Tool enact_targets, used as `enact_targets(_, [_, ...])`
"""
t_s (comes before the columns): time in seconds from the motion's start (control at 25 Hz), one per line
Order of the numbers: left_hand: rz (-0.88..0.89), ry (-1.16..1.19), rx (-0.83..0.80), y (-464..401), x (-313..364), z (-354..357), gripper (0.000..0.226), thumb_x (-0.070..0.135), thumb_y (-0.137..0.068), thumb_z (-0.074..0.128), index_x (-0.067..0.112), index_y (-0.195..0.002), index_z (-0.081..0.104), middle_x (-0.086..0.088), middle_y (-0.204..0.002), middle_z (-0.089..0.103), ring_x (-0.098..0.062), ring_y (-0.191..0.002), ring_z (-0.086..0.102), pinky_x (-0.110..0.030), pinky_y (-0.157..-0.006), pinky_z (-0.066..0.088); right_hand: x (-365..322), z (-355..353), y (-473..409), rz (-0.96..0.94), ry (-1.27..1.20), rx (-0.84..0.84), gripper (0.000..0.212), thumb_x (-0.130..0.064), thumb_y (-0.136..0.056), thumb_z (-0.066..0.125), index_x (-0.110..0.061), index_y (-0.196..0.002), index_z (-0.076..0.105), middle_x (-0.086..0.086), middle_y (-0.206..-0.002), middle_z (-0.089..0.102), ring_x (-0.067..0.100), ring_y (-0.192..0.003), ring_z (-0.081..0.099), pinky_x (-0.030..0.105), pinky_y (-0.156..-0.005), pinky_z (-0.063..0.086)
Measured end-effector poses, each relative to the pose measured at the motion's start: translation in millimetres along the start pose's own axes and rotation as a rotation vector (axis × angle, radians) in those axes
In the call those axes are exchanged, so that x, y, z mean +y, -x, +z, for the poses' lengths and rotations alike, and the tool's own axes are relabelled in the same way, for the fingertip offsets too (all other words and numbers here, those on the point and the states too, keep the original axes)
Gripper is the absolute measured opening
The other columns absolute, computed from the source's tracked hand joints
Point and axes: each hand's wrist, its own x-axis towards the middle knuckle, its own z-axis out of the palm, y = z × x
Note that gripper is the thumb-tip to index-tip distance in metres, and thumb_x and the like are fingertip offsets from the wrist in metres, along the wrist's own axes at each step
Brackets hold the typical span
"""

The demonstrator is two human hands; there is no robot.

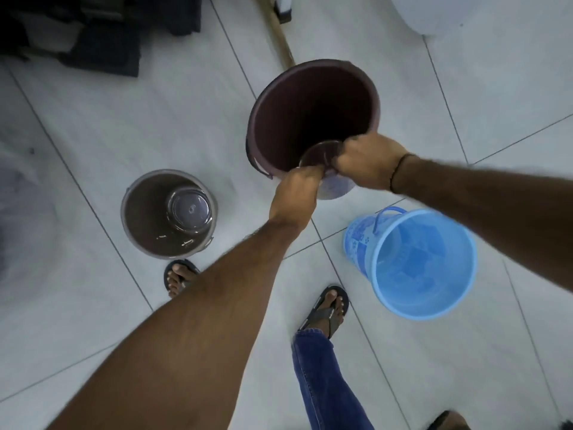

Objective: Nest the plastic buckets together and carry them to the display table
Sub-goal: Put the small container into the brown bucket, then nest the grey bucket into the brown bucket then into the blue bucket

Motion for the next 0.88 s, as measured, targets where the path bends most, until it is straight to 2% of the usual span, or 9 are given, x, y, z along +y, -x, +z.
enact_targets(0.08, [0.141,-0.239,-0.107,-2,4,-3,0.029,0.003,-0.093,0.054,0.012,-0.118,0.065,-0.009,-0.111,0.073,-0.028,-0.100,0.067,-0.037,-0.087,0.054,-18,22,19,0.115,-0.131,-0.017,0.024,-0.007,-0.089,0.049,-0.011,-0.104,0.067,0.014,-0.096,0.071,0.036,-0.086,0.069,0.040,-0.067,0.055])
enact_targets(0.2, [0.258,-0.450,-0.224,13,-1,18,0.030,0.001,-0.091,0.058,0.012,-0.118,0.064,-0.009,-0.112,0.072,-0.027,-0.102,0.067,-0.035,-0.092,0.051,-52,64,26,0.264,-0.312,-0.062,0.022,-0.011,-0.092,0.055,-0.014,-0.111,0.066,0.010,-0.105,0.071,0.034,-0.092,0.068,0.039,-0.071,0.053])
enact_targets(0.36, [0.264,-0.528,-0.345,32,-20,48,0.036,0.002,-0.090,0.063,0.015,-0.123,0.064,-0.009,-0.114,0.073,-0.027,-0.106,0.066,-0.036,-0.094,0.053,-93,101,18,0.328,-0.465,-0.082,0.021,-0.010,-0.090,0.057,-0.015,-0.108,0.067,0.011,-0.107,0.070,0.037,-0.095,0.067,0.039,-0.074,0.053])
enact_targets(0.4, [0.270,-0.522,-0.356,37,-25,51,0.041,0.001,-0.089,0.063,0.014,-0.129,0.060,-0.011,-0.123,0.070,-0.028,-0.115,0.063,-0.036,-0.103,0.049,-98,105,17,0.343,-0.485,-0.066,0.022,-0.008,-0.088,0.056,-0.014,-0.106,0.067,0.012,-0.105,0.071,0.037,-0.094,0.067,0.040,-0.074,0.053])
enact_targets(0.48, [0.282,-0.462,-0.312,48,-38,50,0.056,-0.001,-0.093,0.057,0.009,-0.146,0.044,-0.013,-0.150,0.050,-0.027,-0.141,0.043,-0.038,-0.122,0.029,-107,101,15,0.376,-0.507,-0.003,0.023,-0.006,-0.086,0.056,-0.012,-0.106,0.066,0.013,-0.104,0.071,0.036,-0.094,0.067,0.040,-0.076,0.054])
enact_targets(0.56, [0.196,-0.407,-0.192,68,-55,31,0.061,-0.003,-0.096,0.050,0.004,-0.153,0.031,-0.014,-0.161,0.031,-0.027,-0.151,0.024,-0.040,-0.126,0.018,-118,88,11,0.328,-0.444,0.145,0.031,-0.008,-0.084,0.060,-0.008,-0.114,0.065,0.013,-0.108,0.071,0.033,-0.103,0.064,0.041,-0.091,0.050])
enact_targets(0.64, [0.018,-0.363,-0.095,96,-82,4,0.057,0.002,-0.099,0.048,0.001,-0.153,0.030,-0.018,-0.162,0.028,-0.031,-0.151,0.022,-0.042,-0.126,0.017,-137,65,-5,0.170,-0.341,0.283,0.038,-0.006,-0.083,0.060,-0.002,-0.121,0.062,0.016,-0.116,0.068,0.034,-0.114,0.060,0.042,-0.104,0.045])
enact_targets(0.8, [-0.349,-0.316,-0.085,155,-164,-37,0.057,0.011,-0.100,0.050,0.001,-0.152,0.030,-0.020,-0.158,0.034,-0.031,-0.148,0.030,-0.041,-0.123,0.026,-202,18,-77,-0.126,-0.279,0.194,0.048,0.001,-0.090,0.045,0.002,-0.138,0.044,0.020,-0.138,0.052,0.035,-0.133,0.043,0.043,-0.116,0.030])
enact_targets(0.88, [-0.372,-0.401,-0.180,175,-208,-45,0.059,0.010,-0.098,0.054,0.004,-0.152,0.031,-0.016,-0.155,0.039,-0.029,-0.144,0.035,-0.039,-0.122,0.027,-229,5,-121,-0.185,-0.189,0.147,0.048,0.000,-0.093,0.042,0.003,-0.142,0.039,0.022,-0.145,0.045,0.036,-0.137,0.037,0.044,-0.118,0.027])
